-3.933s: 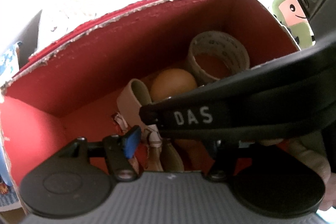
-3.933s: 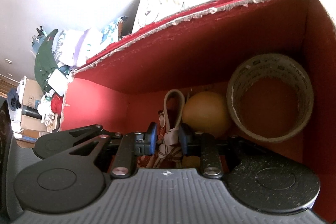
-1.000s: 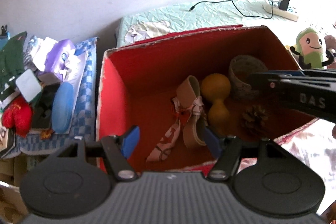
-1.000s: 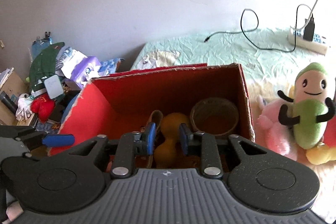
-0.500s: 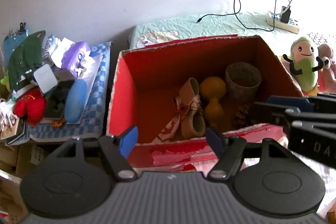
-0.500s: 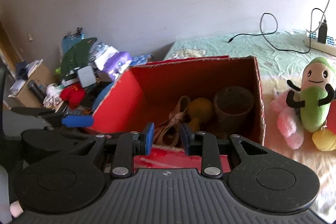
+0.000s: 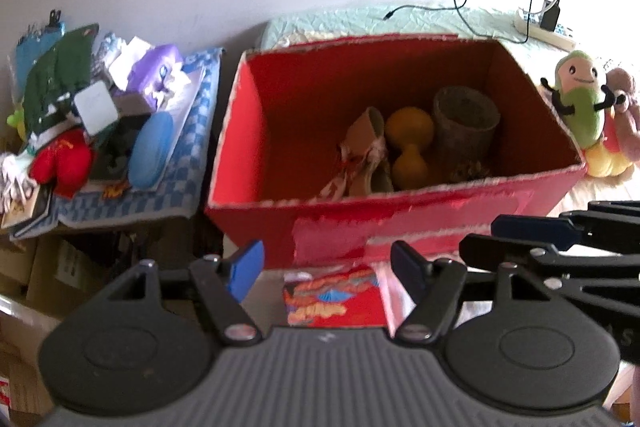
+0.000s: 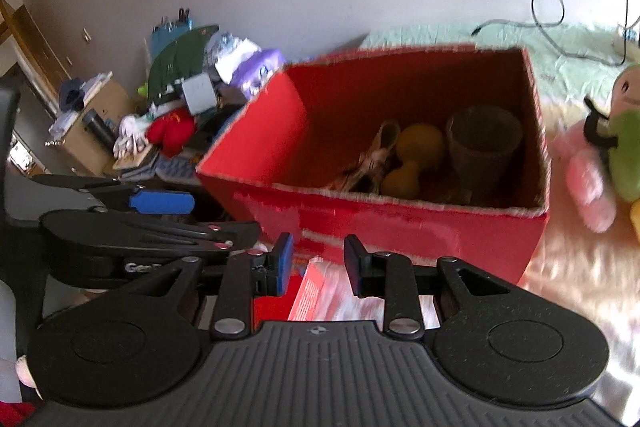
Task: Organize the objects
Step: 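Move the right gripper down to the red floral gift box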
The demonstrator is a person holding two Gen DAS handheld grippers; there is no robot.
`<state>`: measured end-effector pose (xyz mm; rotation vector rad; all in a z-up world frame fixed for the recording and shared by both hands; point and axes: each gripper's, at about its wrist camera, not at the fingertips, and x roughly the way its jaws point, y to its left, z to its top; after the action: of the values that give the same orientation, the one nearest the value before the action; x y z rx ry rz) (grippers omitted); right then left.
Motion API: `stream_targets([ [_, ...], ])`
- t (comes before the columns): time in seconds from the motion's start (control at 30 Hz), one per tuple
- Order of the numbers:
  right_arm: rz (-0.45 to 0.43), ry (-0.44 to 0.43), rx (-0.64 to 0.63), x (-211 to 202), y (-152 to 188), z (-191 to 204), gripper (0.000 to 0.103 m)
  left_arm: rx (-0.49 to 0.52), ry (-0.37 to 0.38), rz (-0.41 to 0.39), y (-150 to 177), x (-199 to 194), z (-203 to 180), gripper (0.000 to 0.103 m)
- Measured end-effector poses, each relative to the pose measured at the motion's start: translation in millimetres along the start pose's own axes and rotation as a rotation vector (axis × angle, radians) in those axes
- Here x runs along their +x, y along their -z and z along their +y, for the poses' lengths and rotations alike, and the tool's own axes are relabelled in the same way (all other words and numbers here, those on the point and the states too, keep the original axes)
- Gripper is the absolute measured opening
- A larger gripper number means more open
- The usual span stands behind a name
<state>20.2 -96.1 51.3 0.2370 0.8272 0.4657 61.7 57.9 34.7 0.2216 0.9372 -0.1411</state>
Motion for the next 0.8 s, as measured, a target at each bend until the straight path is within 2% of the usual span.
stream_targets([
  [0.2,0.076,-0.009,0.042,17.1,9.8,-2.9,0.032,-0.02,0.002,0.087,25.1,19.9,16.3,0.073],
  [0.43,0.165,-0.062,0.111,36.6,18.6,-1.8,0.04,-0.058,0.065,0.177,47.3,37.1,30.7,0.075],
  [0.53,0.204,-0.082,0.141,44.6,23.0,-1.6,0.043,-0.072,0.126,0.206,52.7,41.9,34.1,0.078],
  [0.63,0.241,-0.089,0.174,52.8,25.9,-2.6,0.046,-0.069,0.164,0.219,55.5,45.4,32.4,0.083],
  [0.8,0.28,-0.107,0.232,59.8,29.8,-8.4,0.046,-0.042,0.199,0.245,58.4,51.5,24.7,0.083],
])
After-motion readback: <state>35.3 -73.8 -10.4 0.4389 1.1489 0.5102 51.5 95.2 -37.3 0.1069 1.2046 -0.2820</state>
